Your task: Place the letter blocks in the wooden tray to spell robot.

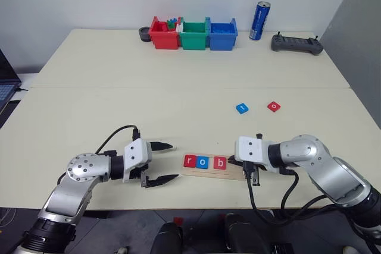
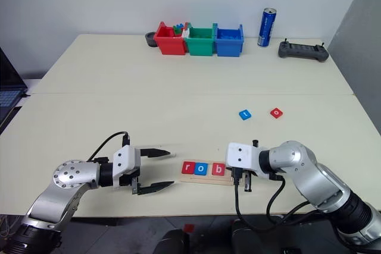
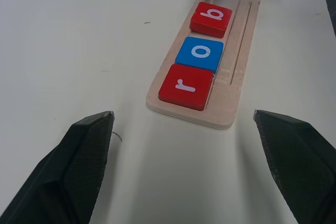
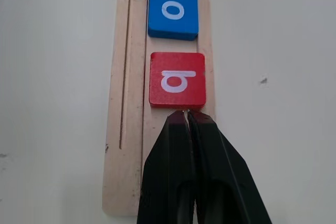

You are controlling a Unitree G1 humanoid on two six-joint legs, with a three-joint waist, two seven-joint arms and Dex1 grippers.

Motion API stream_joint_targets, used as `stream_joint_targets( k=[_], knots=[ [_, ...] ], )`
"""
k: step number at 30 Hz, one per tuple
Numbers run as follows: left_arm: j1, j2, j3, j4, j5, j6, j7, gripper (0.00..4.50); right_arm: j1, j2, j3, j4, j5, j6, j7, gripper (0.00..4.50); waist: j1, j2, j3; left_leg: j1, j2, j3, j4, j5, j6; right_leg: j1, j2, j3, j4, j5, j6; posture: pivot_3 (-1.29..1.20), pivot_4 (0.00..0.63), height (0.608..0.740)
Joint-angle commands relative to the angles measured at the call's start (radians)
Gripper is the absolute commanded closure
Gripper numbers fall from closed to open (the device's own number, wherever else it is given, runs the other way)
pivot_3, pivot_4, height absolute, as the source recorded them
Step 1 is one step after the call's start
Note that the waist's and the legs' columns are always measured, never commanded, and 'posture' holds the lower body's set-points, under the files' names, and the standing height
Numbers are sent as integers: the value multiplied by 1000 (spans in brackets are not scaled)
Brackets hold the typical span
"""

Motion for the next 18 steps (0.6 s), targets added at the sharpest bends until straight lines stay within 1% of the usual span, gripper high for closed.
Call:
stream_joint_targets(
  k=[1,7,18],
  knots=[
    [-6,8,32,-6,-13,-13,0,0,-4,3,16,1,-27,-26,7,4466,0,0,0,0,0,0,0,0,0,0,0,0,0,0,0,0,150,740],
    [6,2,34,2,-6,-28,0,0,-14,39,38,49,-60,-65,3,4466,0,0,0,0,0,0,0,0,0,0,0,0,0,0,0,0,150,740],
    [20,-4,29,-15,-3,-29,10,0,-30,101,59,76,-86,-98,20,4466,0,0,0,0,0,0,0,0,0,0,0,0,0,0,0,0,150,740]
  ],
)
